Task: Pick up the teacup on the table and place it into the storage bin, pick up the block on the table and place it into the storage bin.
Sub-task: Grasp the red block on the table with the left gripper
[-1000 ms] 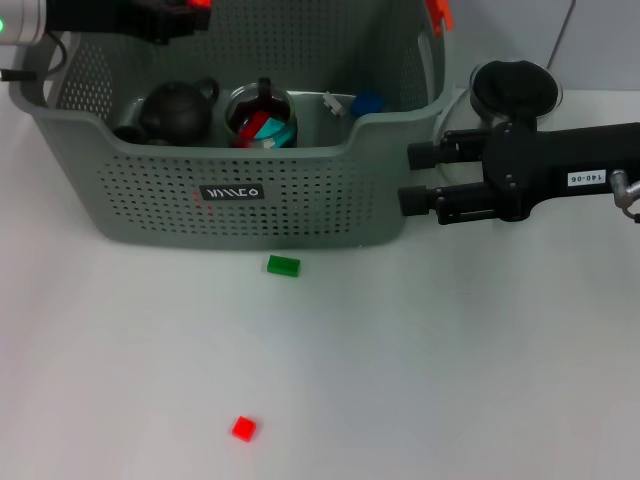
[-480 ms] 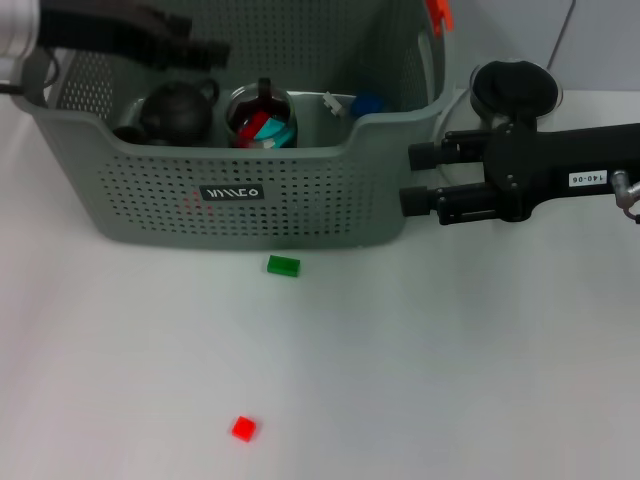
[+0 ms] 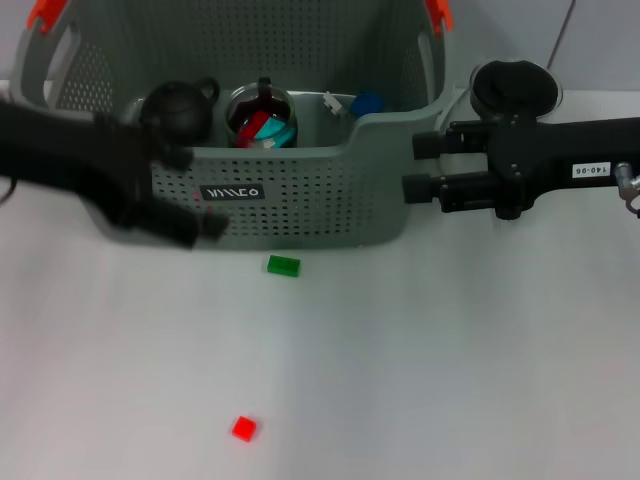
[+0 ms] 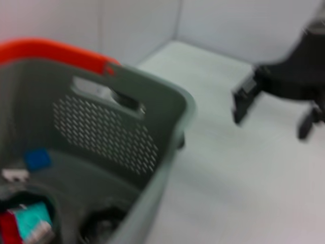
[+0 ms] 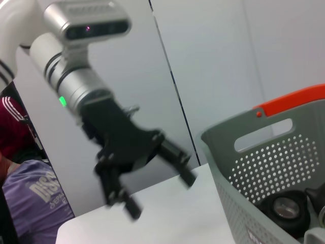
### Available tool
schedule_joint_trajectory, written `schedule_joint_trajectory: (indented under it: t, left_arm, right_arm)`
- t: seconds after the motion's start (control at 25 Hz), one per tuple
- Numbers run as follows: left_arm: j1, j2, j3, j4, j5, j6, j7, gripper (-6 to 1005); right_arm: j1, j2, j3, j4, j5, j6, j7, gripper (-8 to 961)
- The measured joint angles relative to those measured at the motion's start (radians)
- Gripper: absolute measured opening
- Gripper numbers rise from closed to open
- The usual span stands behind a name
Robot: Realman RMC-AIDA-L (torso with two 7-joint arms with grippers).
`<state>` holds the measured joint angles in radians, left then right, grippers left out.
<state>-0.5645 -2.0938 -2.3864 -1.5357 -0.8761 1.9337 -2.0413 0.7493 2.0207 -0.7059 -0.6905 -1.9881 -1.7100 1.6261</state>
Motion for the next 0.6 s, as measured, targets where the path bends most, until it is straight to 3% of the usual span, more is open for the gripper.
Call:
schedule_joint_trajectory:
  t: [0.08, 0.36, 0.6]
  left_arm:
    - [0.032, -0.014, 0.05, -0.037, 0.017, 0.015, 0.001, 965]
    - [0.091, -0.068, 0.278, -0.079, 0.215, 0.022, 0.105, 964]
    - [0.096, -0.074, 0.419, 0.025, 0.233, -0.023, 0.222, 963]
  right_arm:
    - [0.002, 0.001, 0.006, 0.0, 0.0, 0.0, 0.0, 775]
    - [0.011, 0.002, 0.016, -0.001, 0.0, 0.014, 0.0, 774]
    - [0.013, 0.007, 0.016, 0.002, 0.004, 0.02, 0.0, 774]
